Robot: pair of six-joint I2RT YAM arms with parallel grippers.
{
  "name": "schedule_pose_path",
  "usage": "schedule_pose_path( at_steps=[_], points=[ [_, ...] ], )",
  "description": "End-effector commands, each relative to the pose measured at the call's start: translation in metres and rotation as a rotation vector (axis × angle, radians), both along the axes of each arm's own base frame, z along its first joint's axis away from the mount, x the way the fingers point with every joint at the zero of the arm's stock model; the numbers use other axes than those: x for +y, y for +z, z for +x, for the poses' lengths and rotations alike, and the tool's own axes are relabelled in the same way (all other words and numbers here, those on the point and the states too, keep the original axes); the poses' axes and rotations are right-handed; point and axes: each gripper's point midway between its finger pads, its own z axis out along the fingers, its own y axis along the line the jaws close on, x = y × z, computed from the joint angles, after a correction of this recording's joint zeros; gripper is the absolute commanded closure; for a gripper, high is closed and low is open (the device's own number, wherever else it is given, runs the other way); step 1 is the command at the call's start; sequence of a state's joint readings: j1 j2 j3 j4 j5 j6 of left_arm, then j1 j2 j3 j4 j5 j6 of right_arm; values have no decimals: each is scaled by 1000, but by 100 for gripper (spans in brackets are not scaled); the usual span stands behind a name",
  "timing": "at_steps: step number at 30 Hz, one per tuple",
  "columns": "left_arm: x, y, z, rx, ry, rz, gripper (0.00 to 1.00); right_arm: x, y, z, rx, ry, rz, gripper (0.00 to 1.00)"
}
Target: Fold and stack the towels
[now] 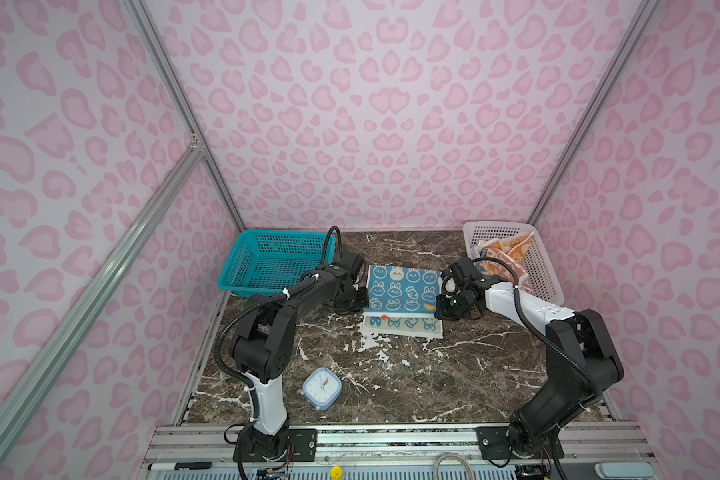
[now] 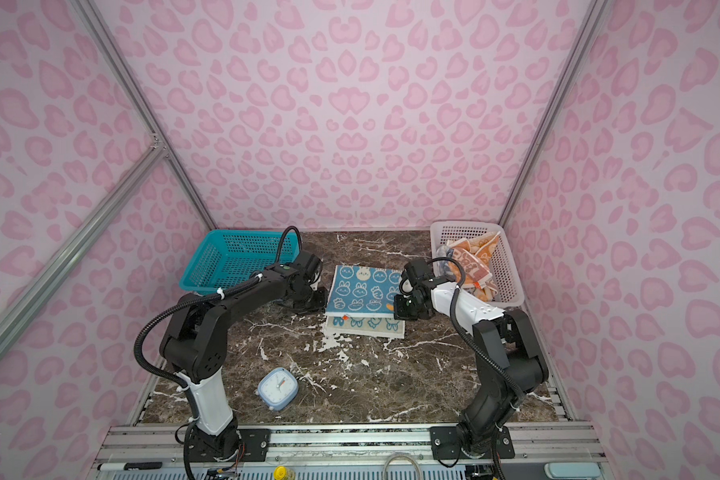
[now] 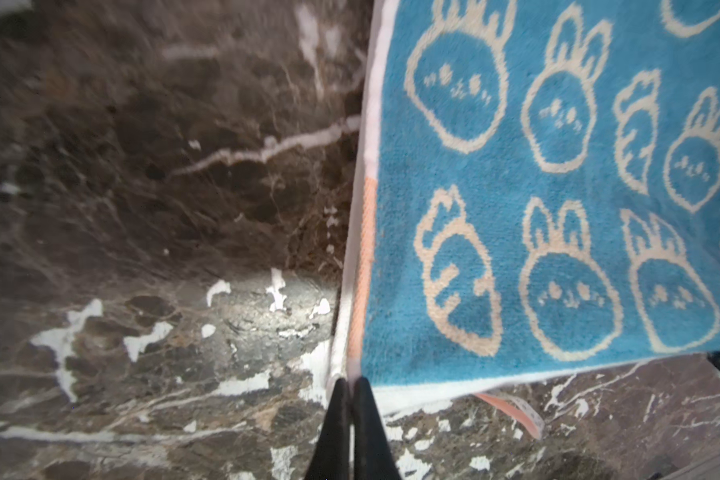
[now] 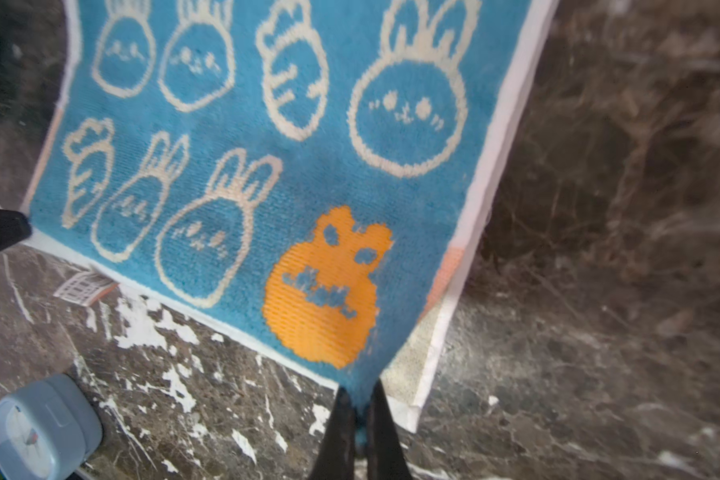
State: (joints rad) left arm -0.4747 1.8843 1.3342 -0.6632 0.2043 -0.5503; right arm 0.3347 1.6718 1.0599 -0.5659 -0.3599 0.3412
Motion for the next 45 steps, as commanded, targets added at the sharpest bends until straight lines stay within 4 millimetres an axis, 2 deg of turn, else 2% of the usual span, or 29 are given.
schedule_pose_path(
  at_steps=[1, 5, 10, 12, 15, 18, 23, 26, 33, 40, 45],
  points=[
    [0, -10, -9, 23, 3, 13, 97, -6, -17, -9, 30, -22, -27, 100],
    [-8, -22, -11, 44, -5, 4, 97, -8, -31, -13, 54, -27, -36, 100],
    [-12, -25, -9, 51, -12, 7, 97, -5, -32, -10, 56, -27, -28, 100],
    [-10, -17, -7, 33, -19, 19, 97, -5, -22, -6, 40, -24, -29, 100],
    [-11, 12, 8, -36, -19, 15, 97, -5, 0, 0, 2, -17, -31, 100],
    [-9, 31, 10, -71, -13, 9, 97, -6, 16, -3, -17, -8, -30, 100],
    [-7, 38, -1, -87, -4, -13, 97, -8, 17, -21, -10, -1, -30, 100],
    [-5, 16, -11, -33, -12, 4, 97, -7, 4, -29, 16, 4, -35, 100],
    [-6, -17, -14, 22, -20, 34, 97, -2, -22, -32, 60, -6, -23, 100],
    [-5, -32, -15, 48, -23, 49, 97, 4, -32, -34, 77, 6, -33, 97],
    [-10, -27, -13, 41, -30, 36, 96, 2, -31, -35, 78, 6, -47, 82]
  ],
)
